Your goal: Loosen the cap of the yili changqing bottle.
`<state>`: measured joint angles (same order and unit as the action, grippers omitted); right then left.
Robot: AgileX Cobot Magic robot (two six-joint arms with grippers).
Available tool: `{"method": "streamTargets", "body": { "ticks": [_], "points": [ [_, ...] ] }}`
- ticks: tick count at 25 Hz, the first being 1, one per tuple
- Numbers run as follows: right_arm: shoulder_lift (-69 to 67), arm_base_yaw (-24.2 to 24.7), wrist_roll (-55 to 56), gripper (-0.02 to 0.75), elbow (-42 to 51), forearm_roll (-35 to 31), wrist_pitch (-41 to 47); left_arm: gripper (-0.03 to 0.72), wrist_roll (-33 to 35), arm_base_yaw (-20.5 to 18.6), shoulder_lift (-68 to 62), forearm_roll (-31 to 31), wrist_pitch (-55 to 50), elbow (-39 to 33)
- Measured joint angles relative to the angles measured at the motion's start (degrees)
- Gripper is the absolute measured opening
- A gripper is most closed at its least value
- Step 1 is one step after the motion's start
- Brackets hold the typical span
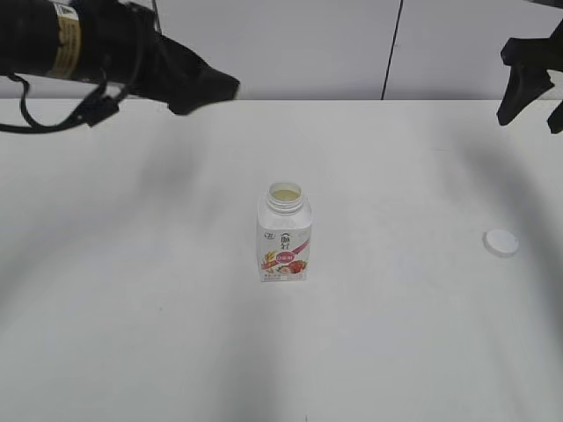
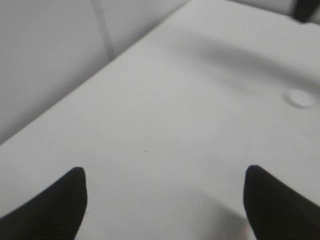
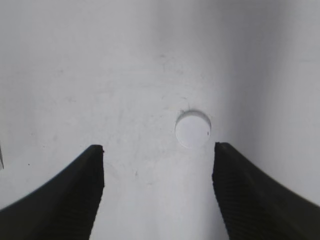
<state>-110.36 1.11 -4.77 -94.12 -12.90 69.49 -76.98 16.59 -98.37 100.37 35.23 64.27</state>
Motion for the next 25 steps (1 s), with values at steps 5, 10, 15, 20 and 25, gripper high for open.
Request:
{"method": "streamTargets", "body": {
  "ticks": [5, 10, 15, 20, 25],
  "points": [
    [0.1, 0.0, 0.0, 0.535, -2.7, -1.0, 0.0, 0.583, -14.8, -1.7, 5.1, 4.1, -17.7, 0.0],
    [0.1, 0.0, 0.1, 0.535, -2.8, -1.8, 0.2, 0.583, -16.9, -2.4, 5.6, 4.4, -26.5, -0.6],
    [0.1, 0.0, 0.1, 0.535, -2.8, -1.8, 0.2, 0.583, -16.8, -3.8, 5.6, 4.2, -38.8, -0.6],
    [0.2, 0.0, 0.0, 0.535, -2.8, -1.8, 0.2, 0.585, -11.8, -3.8, 5.6, -1.7, -51.5, -0.6],
    [1.8, 0.0, 0.0, 0.535, -2.8, -1.8, 0.2, 0.585, 9.1, -3.8, 5.6, -29.1, -60.6, -0.6]
  ]
}}
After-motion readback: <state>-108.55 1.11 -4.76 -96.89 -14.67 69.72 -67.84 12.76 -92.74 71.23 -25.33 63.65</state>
